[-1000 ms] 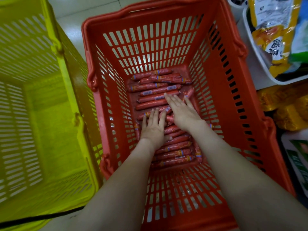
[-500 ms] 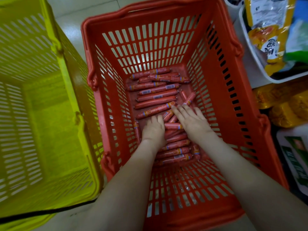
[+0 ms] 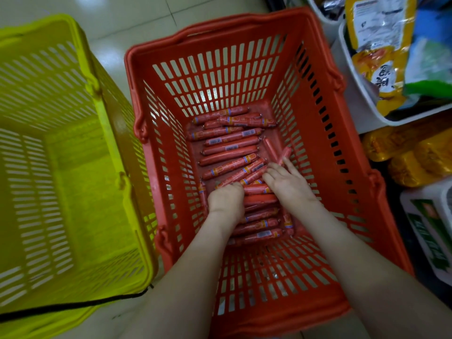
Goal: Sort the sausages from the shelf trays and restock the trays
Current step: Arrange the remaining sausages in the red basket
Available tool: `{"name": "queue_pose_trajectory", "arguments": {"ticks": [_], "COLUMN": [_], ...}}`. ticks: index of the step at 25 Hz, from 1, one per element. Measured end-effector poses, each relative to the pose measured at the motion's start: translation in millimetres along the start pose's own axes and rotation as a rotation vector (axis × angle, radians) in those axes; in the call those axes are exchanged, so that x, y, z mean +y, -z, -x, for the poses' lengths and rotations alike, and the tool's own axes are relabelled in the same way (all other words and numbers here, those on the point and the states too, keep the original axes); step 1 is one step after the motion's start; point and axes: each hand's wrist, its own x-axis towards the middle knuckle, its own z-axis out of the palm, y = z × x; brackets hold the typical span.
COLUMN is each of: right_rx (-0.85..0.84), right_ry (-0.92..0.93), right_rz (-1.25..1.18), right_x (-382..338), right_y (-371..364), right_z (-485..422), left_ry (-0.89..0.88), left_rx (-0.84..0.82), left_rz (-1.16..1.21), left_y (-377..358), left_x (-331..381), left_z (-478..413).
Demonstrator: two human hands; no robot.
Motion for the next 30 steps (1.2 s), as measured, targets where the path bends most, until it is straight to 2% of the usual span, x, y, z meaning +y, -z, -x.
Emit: {"name": "queue_pose_trajectory", "arguments": {"ticks": [5,7,9,12,15,19,22,26,30], "right_rx": [-0.089,-0.099,-0.077,0.076,0.398,0.549,0.528,0.497,0.490], "right_ry": [-0.065,-0.061,-0.049,-0.104,-0.172,-0.382,-0.587,-0.874,-1.168], "right_rz": [-0.255,-0.273,-0.234,-0.166,-0.023,0.152,0.210,0.166,0.150], "right_x": [8.9,8.4,1.7,-15.3,-22.8,-28.0,-40.6,-72.6,-119.9], "right_y": [75.1,117.0,157.2,223.9,287.5,358.1,387.6,389.5,362.5], "right_z": [6.8,14.0,30.4,70.6,128.8,239.0,333.5,464.4,578.0], "left_ry": [-0.121,-0.129,-0.183,-0.335,-0.487,-0.694,-0.884,-1.192,-1.464], "left_rx": [0.216,0.332,0.367,0.612,0.907,1.165,1.313,1.374,1.334], "left_rz": [-0.186,-0.232,-0.246,-0.226,-0.226,-0.179,-0.131,-0.100,-0.112], "left_y": [62.9,95.2,126.8,165.6,207.3,241.4,249.3,233.8,189.8], "left_x": [1.5,-1.5,-5.5,-8.6,11.7,65.6,119.8,204.0,282.9], "left_z": [41.2,70.1,100.3,140.2,190.0,253.6,302.4,363.9,417.9]}}
